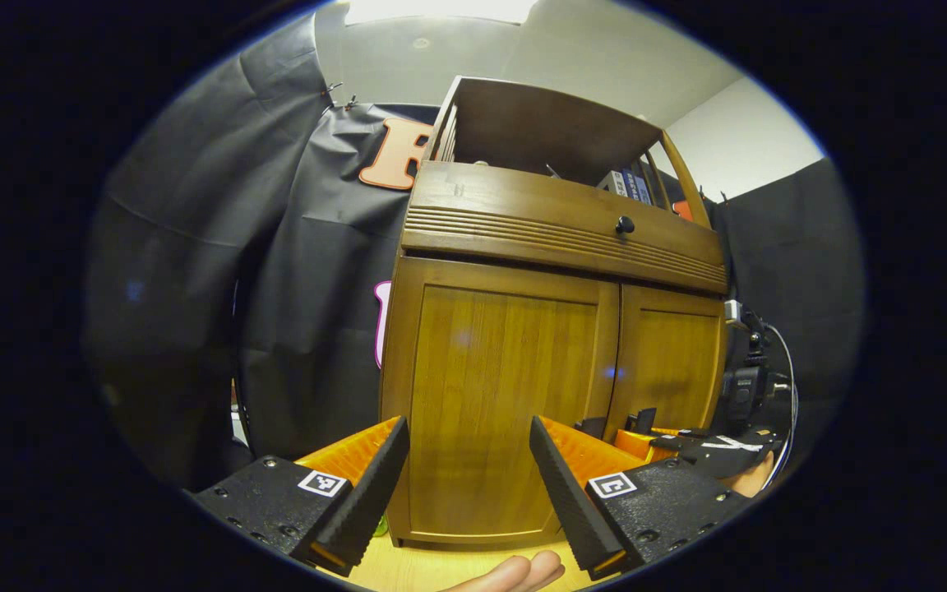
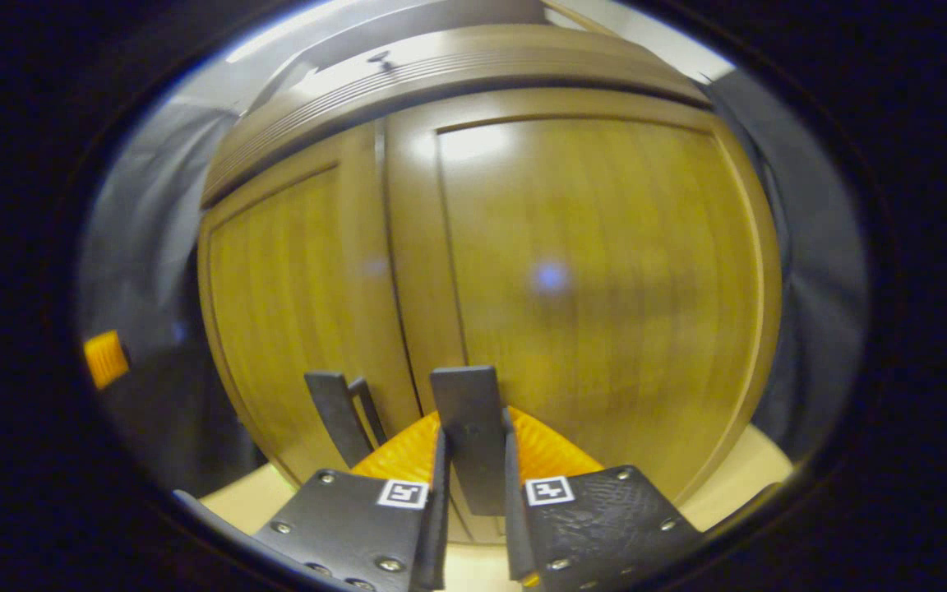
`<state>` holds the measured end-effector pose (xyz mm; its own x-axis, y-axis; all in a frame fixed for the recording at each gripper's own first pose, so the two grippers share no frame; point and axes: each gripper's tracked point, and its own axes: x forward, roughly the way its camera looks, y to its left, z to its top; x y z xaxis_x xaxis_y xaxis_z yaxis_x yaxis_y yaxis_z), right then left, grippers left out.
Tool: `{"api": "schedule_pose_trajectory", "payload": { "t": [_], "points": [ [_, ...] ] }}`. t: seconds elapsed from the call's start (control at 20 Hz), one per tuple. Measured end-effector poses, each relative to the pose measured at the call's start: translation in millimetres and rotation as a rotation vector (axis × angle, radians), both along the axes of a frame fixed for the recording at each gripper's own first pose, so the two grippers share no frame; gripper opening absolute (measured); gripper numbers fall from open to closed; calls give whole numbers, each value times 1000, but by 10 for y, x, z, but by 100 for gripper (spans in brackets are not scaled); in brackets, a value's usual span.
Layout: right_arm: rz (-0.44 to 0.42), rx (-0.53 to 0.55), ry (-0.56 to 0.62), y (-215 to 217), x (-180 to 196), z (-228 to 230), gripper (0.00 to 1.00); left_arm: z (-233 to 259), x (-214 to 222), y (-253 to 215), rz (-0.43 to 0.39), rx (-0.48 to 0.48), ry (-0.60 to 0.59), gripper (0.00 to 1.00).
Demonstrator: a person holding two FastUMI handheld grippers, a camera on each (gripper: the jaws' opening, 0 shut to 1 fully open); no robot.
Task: Open the right door of the double-door shoe cabinet with the right hand, and open the left door with the left hand.
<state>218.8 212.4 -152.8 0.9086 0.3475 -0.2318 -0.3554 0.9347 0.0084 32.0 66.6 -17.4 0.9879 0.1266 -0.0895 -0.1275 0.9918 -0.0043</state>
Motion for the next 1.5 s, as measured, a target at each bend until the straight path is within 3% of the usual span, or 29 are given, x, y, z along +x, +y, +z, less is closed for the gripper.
{"api": "schedule_pose_trajectory", "payload": {
  "t": [0.15, 0.6, 0.7, 0.8, 1.0, 1.25, 1.5],
  "points": [
    [7, 28, -7, -7, -72, 100, 20, 4, 2, 6, 3, 6, 0, 86],
    [99, 78, -14, -40, -130, 224, 22, -83, -16, -142, -36, 15, 23, 86],
    [114, 75, -11, -106, -233, 243, 22, -91, -15, -193, -43, 18, 24, 97],
    [124, 87, -4, -212, -352, 235, 22, -109, -19, -249, -51, 28, 28, 89],
    [140, 95, 6, -339, -494, 277, 22, -146, -59, -414, -70, 37, 31, 92],
    [146, 94, 9, -557, -678, 314, 22, -240, -109, -744, -155, 19, 68, 92],
    [132, 107, 11, -789, -835, 347, 22, -248, -137, -793, -152, 28, 62, 92]
  ]
}}
